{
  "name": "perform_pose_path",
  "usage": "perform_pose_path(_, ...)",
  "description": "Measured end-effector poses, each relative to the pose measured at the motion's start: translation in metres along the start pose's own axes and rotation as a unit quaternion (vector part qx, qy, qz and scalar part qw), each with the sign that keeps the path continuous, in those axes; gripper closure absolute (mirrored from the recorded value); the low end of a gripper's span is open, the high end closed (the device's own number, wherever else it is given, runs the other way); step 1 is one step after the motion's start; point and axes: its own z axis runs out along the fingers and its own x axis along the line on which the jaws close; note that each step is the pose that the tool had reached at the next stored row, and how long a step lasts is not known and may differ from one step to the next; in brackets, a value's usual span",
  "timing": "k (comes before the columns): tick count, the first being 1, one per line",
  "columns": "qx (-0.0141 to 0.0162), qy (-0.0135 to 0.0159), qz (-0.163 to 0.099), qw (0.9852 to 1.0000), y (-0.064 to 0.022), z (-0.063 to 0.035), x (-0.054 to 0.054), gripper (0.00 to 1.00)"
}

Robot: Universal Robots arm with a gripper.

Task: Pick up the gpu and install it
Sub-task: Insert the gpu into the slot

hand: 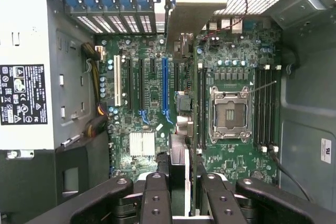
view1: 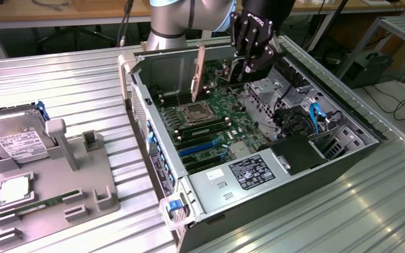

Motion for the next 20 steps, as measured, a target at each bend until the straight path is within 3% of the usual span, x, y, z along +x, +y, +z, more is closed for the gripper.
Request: perform_pose_path(20, 0.0003, -0.0001, 0.011, 0.9999, 0.0005, 0.0198, -0.001, 0.73)
